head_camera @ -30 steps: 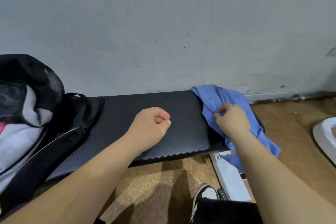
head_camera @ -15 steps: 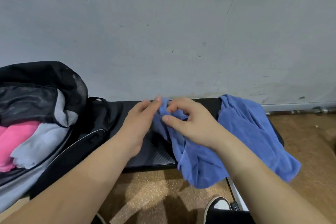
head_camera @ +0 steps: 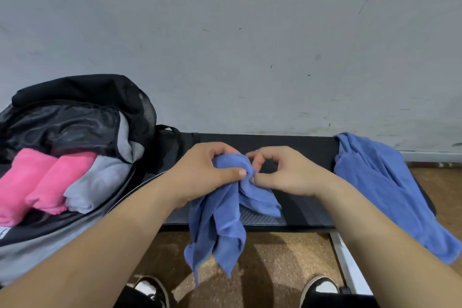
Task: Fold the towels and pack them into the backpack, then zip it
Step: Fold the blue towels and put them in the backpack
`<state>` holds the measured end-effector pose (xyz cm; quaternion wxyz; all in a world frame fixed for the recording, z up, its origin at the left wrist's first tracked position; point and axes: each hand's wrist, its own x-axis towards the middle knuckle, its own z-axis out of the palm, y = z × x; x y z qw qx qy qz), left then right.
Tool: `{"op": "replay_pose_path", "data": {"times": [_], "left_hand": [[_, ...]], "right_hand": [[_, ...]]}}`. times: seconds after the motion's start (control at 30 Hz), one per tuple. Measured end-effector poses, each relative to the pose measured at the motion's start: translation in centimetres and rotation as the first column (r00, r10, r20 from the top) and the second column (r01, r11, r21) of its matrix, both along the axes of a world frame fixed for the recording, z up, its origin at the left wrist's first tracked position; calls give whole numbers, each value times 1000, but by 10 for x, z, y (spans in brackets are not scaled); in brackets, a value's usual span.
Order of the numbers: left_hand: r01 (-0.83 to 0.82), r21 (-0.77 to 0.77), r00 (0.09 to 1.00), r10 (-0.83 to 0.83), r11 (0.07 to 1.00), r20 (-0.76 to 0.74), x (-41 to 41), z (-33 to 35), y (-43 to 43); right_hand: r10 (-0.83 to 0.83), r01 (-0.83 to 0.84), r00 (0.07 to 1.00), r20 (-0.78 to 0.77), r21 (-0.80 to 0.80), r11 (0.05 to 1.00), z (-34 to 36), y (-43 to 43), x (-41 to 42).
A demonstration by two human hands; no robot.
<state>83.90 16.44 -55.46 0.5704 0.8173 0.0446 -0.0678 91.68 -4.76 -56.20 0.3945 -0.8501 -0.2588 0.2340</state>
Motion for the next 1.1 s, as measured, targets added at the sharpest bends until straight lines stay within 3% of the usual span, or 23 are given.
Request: {"op": "replay_pose_path", "data": {"times": [0.13,0.33,0.5,0.67,0.83,0.9,0.97,1.0,1.03,1.1], "left_hand": [[-3,-5,999,4,1000,39,-8,0,23],[-110,87,978,92,990,189,-13,0,32],[-132,-94,990,136,987,37,-18,3,28],[-205,-198,978,192,959,-83,-12,1,26],[-258,-210,961,228,943,-156,0,-6,25],[-314,-116,944,297,942,-145,6,-12,30],[-353,198,931,365,915,-27,11,-19,37],[-359,385,929,364,850,64,13,-20,37],[-374,476,926,344,796,154,14,-21,35],[-374,377,925,313,847,214,10,-15,19]], "right_hand": [[40,-24,993,-107,144,989,12,15,-10],[2,22,992,-128,185,982,20,15,-18],[-82,119,989,-123,332,936,27,13,-31],[-75,68,996,54,113,991,17,16,-41],[3,-8,1000,25,216,976,-3,7,-29],[-34,31,999,11,231,972,0,2,-21],[-110,102,994,21,218,971,0,-1,-15],[-149,141,989,23,208,968,-1,0,-14],[-193,184,981,26,197,963,-1,2,-14],[-283,268,958,45,203,942,-3,9,-15]]}}
